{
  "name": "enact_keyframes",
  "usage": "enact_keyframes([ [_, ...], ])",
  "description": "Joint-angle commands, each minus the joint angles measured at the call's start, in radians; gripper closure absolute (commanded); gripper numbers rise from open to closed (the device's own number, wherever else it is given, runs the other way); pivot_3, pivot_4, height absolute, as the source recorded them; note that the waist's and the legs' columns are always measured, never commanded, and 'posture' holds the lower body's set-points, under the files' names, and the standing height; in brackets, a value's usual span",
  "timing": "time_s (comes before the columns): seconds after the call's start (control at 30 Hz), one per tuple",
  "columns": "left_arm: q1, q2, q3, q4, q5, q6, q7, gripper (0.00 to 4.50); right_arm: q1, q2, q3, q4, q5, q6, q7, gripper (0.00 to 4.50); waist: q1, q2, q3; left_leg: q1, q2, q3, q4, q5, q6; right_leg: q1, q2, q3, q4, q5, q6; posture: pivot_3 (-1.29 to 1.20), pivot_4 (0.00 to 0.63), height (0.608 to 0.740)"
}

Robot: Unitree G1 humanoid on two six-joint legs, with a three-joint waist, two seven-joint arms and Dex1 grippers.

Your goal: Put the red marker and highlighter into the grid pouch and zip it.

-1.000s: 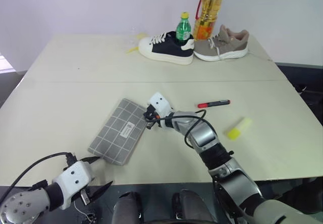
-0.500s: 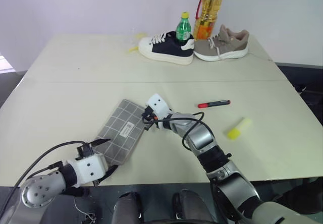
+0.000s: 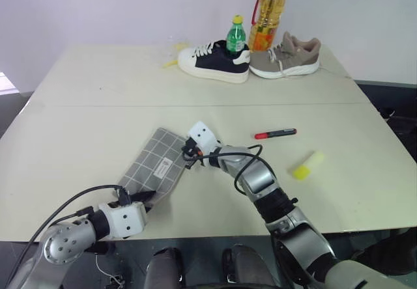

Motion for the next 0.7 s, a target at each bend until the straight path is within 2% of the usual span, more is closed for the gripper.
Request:
enact_keyframes([
  [0.03,-0.012,-0.013,0.029,-0.009,-0.02,-0.006,0.028,4.4,-0.015,0.007,-0.029,-0.022,0.016,-0.035,-0.002,4.5,0.0,0.0,0.0,0.0,0.0,0.0,0.0,0.0,0.0,0.0,0.0,0.0,0.0,0.0,0.0,0.0,0.15,0.705],
  [0.2,-0.031,-0.151,0.085,-0.093,-0.199,0.174,0.092,4.4,-0.067,-0.071,-0.124,-0.067,0.045,-0.14,0.029,4.5,0.002,0.0,0.001,-0.001,0.0,0.0,0.001,0.0,0.0,0.0,0.0,0.0,0.0,0.0,0.001,0.0,0.15,0.705],
  [0.3,-0.041,-0.205,0.092,-0.166,-0.253,0.252,0.124,4.5,-0.092,-0.183,-0.189,-0.092,0.107,-0.118,0.138,3.72,0.004,0.0,0.001,-0.001,-0.001,0.0,0.001,0.0,0.0,0.001,0.0,0.0,0.0,0.001,0.001,0.0,0.15,0.705],
  [0.4,-0.064,-0.231,0.086,-0.23,-0.277,0.312,0.145,4.5,-0.09,-0.302,-0.166,-0.079,0.069,-0.215,0.221,2.33,0.003,-0.001,0.0,-0.001,-0.001,-0.001,0.001,0.0,0.0,0.001,0.0,-0.001,0.0,0.001,0.001,0.0,0.15,0.705],
  [0.5,-0.071,-0.228,0.069,-0.273,-0.283,0.352,0.135,4.5,-0.094,-0.344,-0.16,-0.06,0.069,-0.282,0.263,0.84,-0.002,-0.001,0.0,-0.001,-0.001,-0.001,0.001,0.0,0.0,0.002,0.001,-0.001,-0.001,0.001,0.001,0.0,0.15,0.705],
  [0.7,-0.076,-0.219,0.042,-0.319,-0.301,0.389,0.106,4.5,-0.134,-0.312,-0.148,0.002,0.06,-0.279,0.258,0.84,0.001,-0.001,0.001,0.0,0.001,-0.001,0.0,0.0,0.0,0.003,0.007,-0.001,0.0,0.001,0.001,0.0,0.15,0.705],
])
